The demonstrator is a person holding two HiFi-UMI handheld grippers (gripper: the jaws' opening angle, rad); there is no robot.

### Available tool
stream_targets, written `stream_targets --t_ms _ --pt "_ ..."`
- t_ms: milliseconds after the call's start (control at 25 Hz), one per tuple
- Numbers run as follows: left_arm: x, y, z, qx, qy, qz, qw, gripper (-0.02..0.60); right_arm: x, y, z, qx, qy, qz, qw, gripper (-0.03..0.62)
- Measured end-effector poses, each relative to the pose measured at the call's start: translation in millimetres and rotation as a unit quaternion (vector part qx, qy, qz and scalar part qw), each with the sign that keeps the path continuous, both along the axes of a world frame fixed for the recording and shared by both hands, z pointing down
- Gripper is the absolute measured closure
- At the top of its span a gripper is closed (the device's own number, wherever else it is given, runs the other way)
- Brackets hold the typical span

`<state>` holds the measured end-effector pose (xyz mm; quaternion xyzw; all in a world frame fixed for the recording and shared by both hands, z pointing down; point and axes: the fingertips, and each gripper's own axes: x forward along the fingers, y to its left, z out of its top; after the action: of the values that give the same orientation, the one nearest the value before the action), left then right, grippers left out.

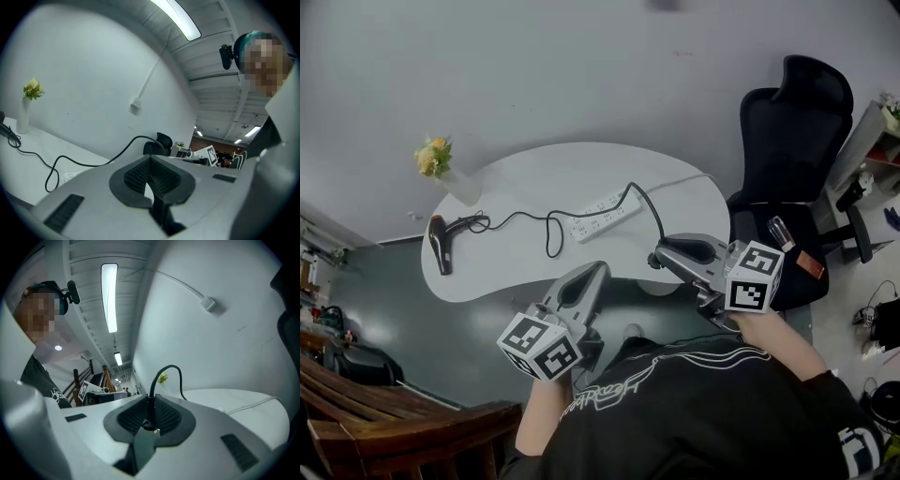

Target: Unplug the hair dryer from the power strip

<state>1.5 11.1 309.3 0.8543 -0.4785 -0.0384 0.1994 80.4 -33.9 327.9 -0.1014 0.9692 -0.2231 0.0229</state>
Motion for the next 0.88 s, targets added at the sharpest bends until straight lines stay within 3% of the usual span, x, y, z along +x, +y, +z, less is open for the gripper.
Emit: stream_targets --t_ms 320,880 --pt "13 6 2 0.005 -0.003 0.000 1.0000 0.577 9 12 2 -0.002 -0.001 -0.003 1.000 0.562" --pt "5 9 20 -0.008 0.000 -0.018 0.9998 0.577 -1 9 18 -0.016 -0.003 -0.013 1.000 0.562"
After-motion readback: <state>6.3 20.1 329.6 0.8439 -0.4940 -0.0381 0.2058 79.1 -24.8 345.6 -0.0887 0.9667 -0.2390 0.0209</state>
